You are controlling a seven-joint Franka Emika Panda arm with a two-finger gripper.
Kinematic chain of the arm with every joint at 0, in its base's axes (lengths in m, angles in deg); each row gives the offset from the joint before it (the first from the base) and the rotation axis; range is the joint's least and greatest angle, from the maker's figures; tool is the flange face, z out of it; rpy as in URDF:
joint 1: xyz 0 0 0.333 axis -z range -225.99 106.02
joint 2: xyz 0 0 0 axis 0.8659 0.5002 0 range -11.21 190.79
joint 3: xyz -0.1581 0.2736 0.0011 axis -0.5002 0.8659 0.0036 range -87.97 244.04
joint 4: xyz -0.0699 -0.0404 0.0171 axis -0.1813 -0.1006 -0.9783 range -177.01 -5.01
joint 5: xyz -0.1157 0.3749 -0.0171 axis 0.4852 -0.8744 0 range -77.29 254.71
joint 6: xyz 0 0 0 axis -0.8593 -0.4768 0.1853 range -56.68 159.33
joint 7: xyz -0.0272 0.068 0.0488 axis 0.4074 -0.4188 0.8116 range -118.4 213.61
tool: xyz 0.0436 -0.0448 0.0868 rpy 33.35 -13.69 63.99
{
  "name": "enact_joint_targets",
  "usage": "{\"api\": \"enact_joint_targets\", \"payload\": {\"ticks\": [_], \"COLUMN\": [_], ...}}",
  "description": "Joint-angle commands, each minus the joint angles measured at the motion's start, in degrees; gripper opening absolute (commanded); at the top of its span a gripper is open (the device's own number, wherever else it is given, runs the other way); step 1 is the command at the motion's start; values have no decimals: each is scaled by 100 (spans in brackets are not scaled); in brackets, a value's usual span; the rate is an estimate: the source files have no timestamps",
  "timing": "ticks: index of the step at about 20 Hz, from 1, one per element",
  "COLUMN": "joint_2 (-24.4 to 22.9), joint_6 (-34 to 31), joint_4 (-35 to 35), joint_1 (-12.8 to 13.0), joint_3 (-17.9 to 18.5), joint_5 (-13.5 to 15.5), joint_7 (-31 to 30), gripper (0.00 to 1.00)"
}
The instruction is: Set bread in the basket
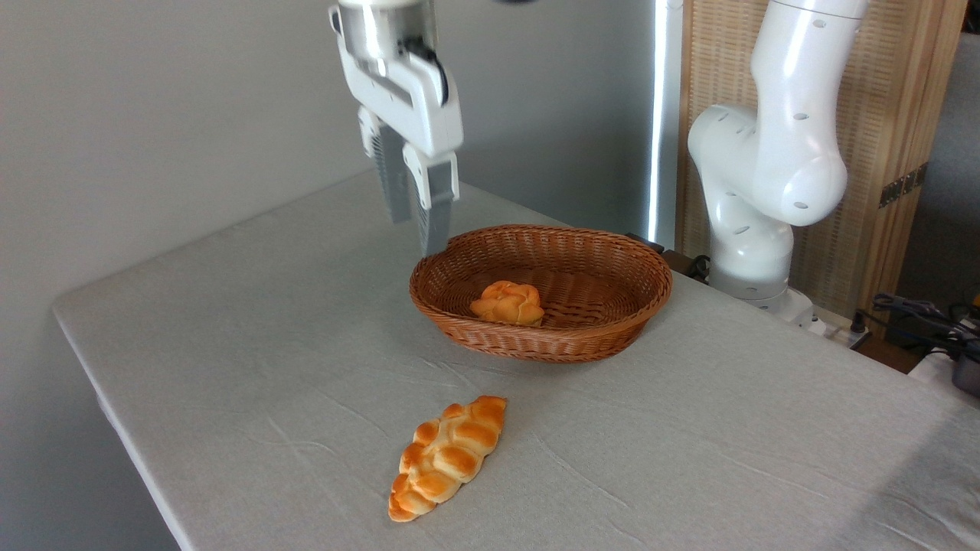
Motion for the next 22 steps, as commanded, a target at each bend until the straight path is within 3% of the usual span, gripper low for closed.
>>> {"api": "enact_joint_targets", "payload": {"ticks": [1,7,11,15,22], "joint_2": [773,879,967,1046,1098], "joint_6": [-357,-753,-753,-753,-762], "joint_4": [1239,1574,1574,1574,1670], "joint_1": [-335,-791,-1433,-1916,-1997], "joint_3": [30,-48,-759,-1251,-1288], "joint_5": [-29,-47,-46,-46,-73], "joint_7": [-1,-1,-71,-62,-18], "gripper": [100,100,100,100,100]}}
